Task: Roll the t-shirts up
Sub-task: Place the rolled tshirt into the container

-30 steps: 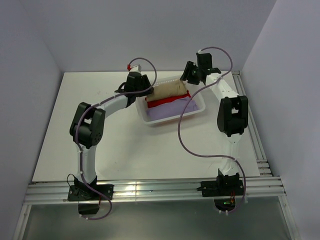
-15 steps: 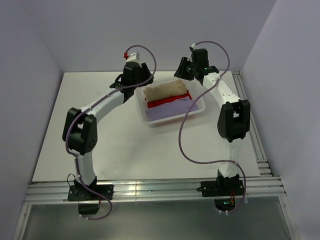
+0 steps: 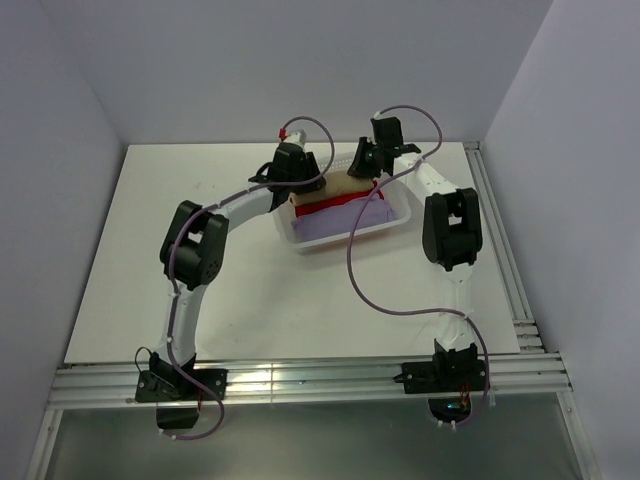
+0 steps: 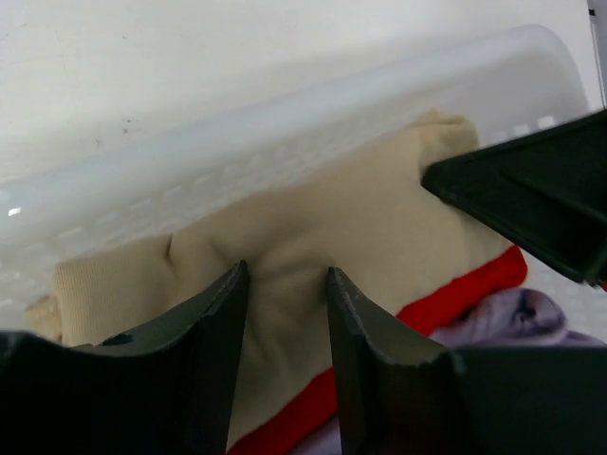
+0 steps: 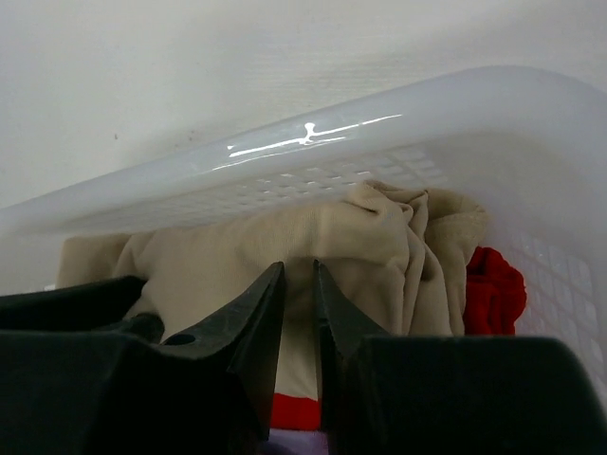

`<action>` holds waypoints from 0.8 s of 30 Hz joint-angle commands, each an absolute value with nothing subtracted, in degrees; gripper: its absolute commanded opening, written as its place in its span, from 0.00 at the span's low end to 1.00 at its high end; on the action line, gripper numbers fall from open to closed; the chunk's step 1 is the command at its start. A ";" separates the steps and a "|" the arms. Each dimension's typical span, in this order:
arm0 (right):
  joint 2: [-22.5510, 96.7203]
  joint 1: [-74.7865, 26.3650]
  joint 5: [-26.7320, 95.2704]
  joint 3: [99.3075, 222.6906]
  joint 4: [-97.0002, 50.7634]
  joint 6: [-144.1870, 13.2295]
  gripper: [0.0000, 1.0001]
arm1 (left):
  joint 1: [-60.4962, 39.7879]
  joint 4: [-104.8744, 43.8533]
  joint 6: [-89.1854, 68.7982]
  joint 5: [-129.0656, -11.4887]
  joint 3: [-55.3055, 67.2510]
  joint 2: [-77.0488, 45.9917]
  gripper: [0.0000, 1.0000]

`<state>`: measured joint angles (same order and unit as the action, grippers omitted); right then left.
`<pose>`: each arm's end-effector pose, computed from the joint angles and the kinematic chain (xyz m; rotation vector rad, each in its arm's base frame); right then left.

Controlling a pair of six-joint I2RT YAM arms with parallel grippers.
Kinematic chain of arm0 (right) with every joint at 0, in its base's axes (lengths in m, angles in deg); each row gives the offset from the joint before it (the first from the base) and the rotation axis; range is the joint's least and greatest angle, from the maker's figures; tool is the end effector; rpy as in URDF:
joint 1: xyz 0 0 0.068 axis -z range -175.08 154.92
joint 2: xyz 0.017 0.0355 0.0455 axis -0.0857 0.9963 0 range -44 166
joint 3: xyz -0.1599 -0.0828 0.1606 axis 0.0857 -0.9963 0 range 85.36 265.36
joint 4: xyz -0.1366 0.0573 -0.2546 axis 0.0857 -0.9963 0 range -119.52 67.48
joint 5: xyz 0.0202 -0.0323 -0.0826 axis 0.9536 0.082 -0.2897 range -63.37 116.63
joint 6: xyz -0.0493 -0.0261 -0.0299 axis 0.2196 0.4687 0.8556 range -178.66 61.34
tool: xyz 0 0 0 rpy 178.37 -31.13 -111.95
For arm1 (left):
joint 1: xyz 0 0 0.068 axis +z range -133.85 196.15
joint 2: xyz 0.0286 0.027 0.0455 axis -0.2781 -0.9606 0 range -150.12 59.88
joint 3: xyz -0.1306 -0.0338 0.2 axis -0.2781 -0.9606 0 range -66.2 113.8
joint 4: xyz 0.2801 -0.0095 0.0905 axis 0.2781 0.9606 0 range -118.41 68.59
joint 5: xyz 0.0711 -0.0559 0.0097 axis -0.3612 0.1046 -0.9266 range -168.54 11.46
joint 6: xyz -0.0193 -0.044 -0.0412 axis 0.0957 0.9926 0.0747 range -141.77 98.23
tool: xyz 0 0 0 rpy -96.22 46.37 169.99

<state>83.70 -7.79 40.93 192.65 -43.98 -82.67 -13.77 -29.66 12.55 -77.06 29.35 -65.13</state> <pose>0.5193 0.1294 0.1743 0.1002 2.3502 0.6100 0.4622 -0.2675 0.1595 -0.0659 2.1409 -0.7047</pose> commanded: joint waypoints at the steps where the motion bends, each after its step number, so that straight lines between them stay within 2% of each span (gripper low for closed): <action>1: 83.97 -7.48 38.49 192.42 -42.65 -82.83 0.25 | -13.56 -28.58 12.42 -77.22 34.17 -67.56 0.43; 7: 82.40 -7.04 37.44 192.59 -42.82 -82.92 0.24 | -13.47 -25.60 11.10 -78.27 36.19 -68.27 0.44; 10: 80.73 -7.04 37.44 194.17 -44.14 -82.75 0.26 | -13.47 -24.28 10.14 -78.27 37.86 -66.52 0.50; 13: 78.10 -7.04 37.61 195.32 -45.02 -82.57 0.32 | -13.56 -23.75 9.34 -78.27 37.69 -63.18 0.58; 14: 77.21 -7.04 37.53 194.88 -45.02 -82.48 0.37 | -13.47 -23.66 9.25 -78.27 37.52 -61.17 0.61; 18: 72.47 -7.04 37.70 192.33 -45.29 -82.04 0.44 | -13.47 -22.43 8.81 -78.27 35.76 -55.80 0.68; 19: 70.37 -7.04 37.70 191.54 -45.29 -81.78 0.45 | -13.56 -22.26 9.16 -80.36 33.93 -54.57 0.72; 20: 69.13 -7.04 37.44 189.80 -45.37 -81.69 0.48 | -13.56 -22.17 9.34 -81.08 32.52 -51.51 0.82; 22: 65.37 -7.12 37.26 187.33 -45.20 -81.60 0.49 | -13.56 -23.04 9.95 -83.36 26.83 -47.72 0.96; 24: 62.28 -7.04 37.00 182.77 -44.59 -81.69 0.55 | -13.39 -24.01 10.57 -84.42 22.77 -42.01 0.99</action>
